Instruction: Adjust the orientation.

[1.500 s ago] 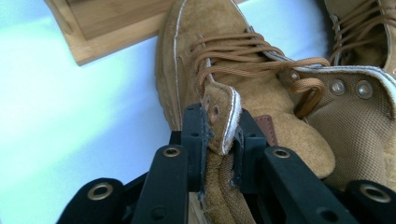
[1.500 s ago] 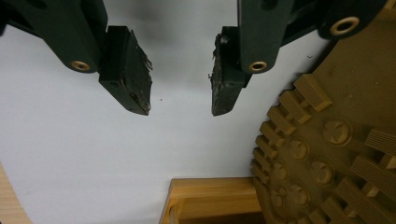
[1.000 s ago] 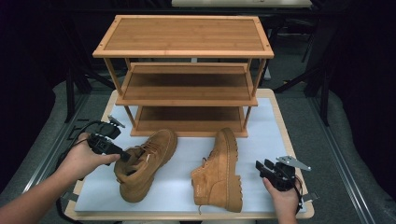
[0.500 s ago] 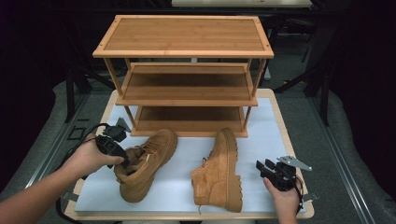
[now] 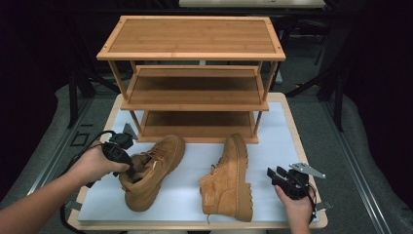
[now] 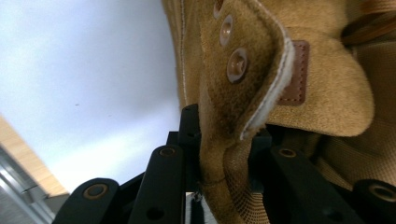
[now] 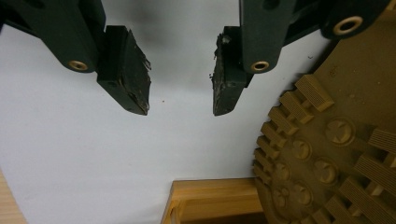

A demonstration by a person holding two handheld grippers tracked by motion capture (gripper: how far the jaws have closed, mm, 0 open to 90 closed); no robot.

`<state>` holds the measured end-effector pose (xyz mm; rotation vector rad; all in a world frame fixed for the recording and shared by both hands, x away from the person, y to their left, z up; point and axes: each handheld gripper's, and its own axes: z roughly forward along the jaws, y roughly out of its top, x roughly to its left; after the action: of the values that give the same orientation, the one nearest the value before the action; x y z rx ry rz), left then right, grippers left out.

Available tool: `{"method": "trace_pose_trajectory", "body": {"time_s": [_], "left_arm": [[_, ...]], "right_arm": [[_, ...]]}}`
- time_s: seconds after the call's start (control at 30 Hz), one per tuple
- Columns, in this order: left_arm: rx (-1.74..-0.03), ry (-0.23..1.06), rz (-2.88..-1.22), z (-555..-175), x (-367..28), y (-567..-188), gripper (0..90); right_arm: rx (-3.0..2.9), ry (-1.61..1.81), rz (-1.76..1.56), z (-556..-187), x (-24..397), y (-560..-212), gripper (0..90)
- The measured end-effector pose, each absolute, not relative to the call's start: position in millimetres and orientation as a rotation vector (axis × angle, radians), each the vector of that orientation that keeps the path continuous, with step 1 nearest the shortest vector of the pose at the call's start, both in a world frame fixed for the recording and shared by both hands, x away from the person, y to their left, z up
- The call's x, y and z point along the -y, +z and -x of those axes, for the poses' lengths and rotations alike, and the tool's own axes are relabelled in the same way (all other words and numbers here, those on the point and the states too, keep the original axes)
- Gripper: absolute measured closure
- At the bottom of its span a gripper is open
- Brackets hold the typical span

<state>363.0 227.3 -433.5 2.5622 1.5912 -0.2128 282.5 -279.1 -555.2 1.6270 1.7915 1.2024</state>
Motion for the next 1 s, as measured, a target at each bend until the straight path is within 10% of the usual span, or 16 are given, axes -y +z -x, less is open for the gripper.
{"method": "trace_pose_trajectory", "body": {"time_s": [1.0], "left_arm": [[-1.565, -0.58, -2.068, -362.3, -276.1, -416.3, 79.1]], "right_arm": [[-1.748, 1.22, -1.661, -282.1, 285.6, -556.0, 55.6]]}}
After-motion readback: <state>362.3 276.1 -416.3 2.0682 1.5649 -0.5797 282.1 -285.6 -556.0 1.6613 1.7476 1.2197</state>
